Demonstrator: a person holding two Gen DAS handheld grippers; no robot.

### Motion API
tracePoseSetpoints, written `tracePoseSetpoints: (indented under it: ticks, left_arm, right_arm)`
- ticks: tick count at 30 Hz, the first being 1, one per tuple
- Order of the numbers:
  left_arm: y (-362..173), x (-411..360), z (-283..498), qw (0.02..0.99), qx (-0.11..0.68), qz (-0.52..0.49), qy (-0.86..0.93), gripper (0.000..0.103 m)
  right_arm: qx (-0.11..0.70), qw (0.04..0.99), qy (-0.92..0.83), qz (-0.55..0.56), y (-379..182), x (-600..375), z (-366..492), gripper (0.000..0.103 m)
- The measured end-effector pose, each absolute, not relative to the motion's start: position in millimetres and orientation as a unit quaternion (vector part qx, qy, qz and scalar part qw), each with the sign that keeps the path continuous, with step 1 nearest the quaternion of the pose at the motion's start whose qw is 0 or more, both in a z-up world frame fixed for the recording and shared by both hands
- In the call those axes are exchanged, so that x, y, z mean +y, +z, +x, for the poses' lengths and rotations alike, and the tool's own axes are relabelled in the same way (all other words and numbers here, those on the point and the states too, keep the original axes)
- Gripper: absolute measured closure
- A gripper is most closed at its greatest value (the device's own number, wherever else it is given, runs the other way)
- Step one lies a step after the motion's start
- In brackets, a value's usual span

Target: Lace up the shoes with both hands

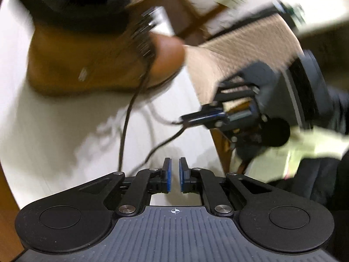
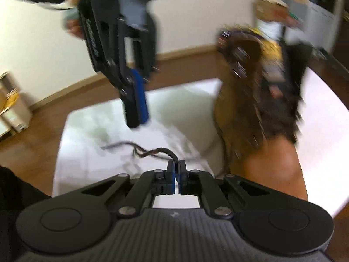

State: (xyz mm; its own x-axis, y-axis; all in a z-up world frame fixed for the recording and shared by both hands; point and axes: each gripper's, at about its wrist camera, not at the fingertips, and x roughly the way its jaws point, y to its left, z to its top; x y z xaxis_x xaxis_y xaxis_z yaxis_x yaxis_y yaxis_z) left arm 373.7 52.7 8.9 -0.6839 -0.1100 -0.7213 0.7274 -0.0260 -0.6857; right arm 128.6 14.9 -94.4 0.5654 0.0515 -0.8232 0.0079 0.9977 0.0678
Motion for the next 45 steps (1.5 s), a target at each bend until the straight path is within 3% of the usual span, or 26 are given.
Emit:
tracePoseSetpoints:
  ticks: [4, 9, 15, 22, 34, 38, 45]
  left_arm:
    - [-18, 64, 368, 0.324, 0.655, 0.232, -0.642, 0.092]
    - [-25, 71, 354, 0.347, 0.615, 0.292, -0.645, 0.092]
    - [-27, 78, 358, 0.365, 0.595, 0.323, -0.639, 0.092]
    - [-36, 87, 369, 0.388, 0.577, 0.348, -0.629, 0.092]
    - [-43, 100, 395, 0.397, 0.587, 0.315, -0.632, 0.092]
    - [-45, 100, 396, 0.398, 0.585, 0.311, -0.634, 0.092]
    - [-39, 97, 394, 0.383, 0.571, 0.335, -0.644, 0.092]
  right_arm:
    - [0.514, 0.857, 0.021, 0.008, -111, 31, 122, 0.099]
    - [0.562, 0.825, 0.050, 0.023, -119, 40, 115, 0.087]
    - [0.519, 0.845, 0.081, 0.106, -100, 34, 130, 0.087]
    - [0.496, 0.861, 0.057, 0.102, -133, 56, 191, 0.087]
    - [0.486, 0.871, 0.034, 0.058, -157, 82, 239, 0.087]
    - [0.493, 0.869, 0.023, 0.035, -154, 87, 241, 0.100]
    - [0.490, 0.857, -0.035, 0.157, -127, 52, 201, 0.101]
